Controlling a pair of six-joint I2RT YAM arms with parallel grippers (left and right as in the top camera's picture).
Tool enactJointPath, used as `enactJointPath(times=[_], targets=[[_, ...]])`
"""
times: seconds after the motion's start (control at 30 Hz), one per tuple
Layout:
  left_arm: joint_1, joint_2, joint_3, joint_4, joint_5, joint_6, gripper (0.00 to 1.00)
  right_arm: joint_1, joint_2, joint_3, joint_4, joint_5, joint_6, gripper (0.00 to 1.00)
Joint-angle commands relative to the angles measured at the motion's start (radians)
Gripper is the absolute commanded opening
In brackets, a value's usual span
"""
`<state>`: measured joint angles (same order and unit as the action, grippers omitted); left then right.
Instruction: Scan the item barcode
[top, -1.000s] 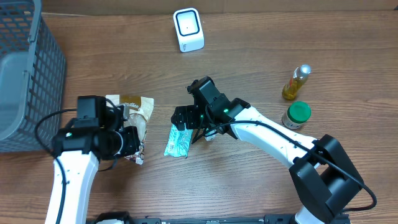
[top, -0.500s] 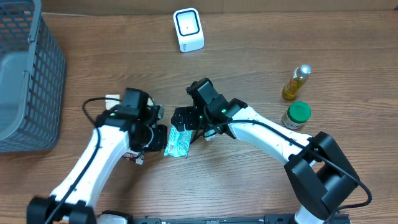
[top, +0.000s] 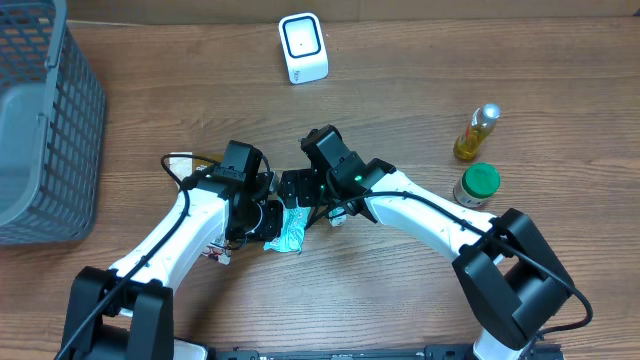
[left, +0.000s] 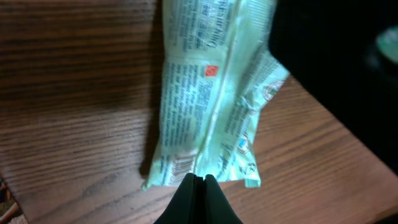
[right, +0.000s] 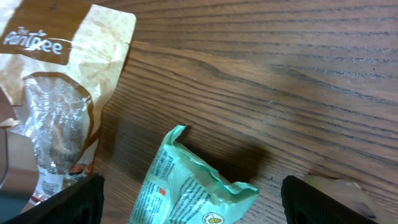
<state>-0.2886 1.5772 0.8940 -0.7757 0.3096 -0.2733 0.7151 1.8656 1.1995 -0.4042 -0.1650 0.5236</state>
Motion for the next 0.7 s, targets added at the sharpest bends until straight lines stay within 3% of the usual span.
enactJointPath(times=[0.0,0.27,0.47,0.67], targets=[[-0.01,0.032,-0.007,0.006,-0.013,-0.024,0.04,0.006,0.011,-0.003,0.006,0.016,0.0,0.88],[-0.019,0.08,-0.007,0.027,-0.013,-0.03,0.04,0.006,0.011,-0.003,-0.016,0.015,0.012,0.87],[-0.026,0.089,-0.007,0.037,-0.018,-0.03,0.04,0.016,0.011,-0.003,-0.022,0.015,0.034,0.78],[-0.026,0.089,-0.007,-0.016,-0.193,-0.103,0.04,0.05,0.011,-0.003,-0.018,0.016,0.034,0.79]])
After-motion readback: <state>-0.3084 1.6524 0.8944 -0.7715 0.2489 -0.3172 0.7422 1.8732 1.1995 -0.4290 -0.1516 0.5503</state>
